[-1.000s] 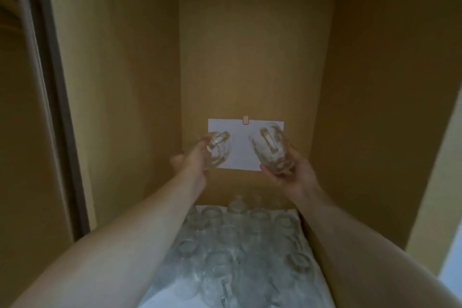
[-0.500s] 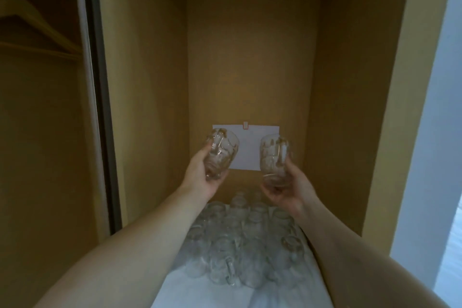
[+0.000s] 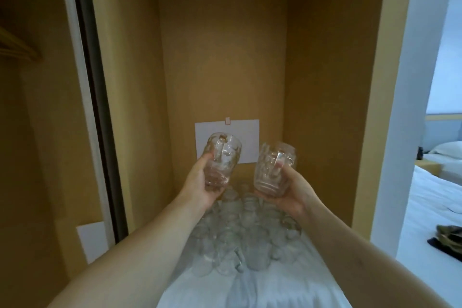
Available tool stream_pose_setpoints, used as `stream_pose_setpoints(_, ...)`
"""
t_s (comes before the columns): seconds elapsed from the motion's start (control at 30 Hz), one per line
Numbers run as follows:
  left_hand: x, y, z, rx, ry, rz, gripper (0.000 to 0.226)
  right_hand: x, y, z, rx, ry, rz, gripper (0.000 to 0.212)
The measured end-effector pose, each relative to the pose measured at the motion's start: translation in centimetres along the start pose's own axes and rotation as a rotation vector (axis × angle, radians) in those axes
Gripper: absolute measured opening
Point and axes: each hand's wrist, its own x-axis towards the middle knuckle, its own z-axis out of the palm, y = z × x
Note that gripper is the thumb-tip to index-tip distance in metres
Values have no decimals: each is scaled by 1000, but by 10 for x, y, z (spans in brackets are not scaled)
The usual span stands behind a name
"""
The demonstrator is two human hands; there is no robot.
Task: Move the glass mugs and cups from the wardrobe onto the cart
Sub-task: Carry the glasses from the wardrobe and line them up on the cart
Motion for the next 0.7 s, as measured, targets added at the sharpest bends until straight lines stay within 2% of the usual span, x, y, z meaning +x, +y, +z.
stream_pose_setpoints(0.07, -2, -2, -8, -15, -79, -49, 60, -14, 10, 2, -52, 33, -26, 44)
stream_pose_setpoints(0.13, -4, -9, -13, -19, -169, -97, 63, -29, 18, -2, -101, 83, -60, 52)
stream_pose_setpoints(0.33, -14, -41, -6, 68, -319, -281, 50, -89, 26, -23, -26, 143, -180, 59)
stream_pose_setpoints(0.47, -31, -79, 14, 90, -431, -414, 37, -140, 19, -44, 22, 227, -248, 44)
stream_pose_setpoints(0.57, -53, -105, 35, 114, -521, -497, 42, -180, 7, -59, -34, 303, -283, 41)
stream_pose_setpoints(0.6, -60, -112, 43, 132, -555, -515, 42, -192, 3, -64, -49, 326, -297, 46)
stream_pose_setpoints(0.7, -84, -136, 73, 170, -625, -537, 42, -231, -13, -82, -75, 399, -327, 82)
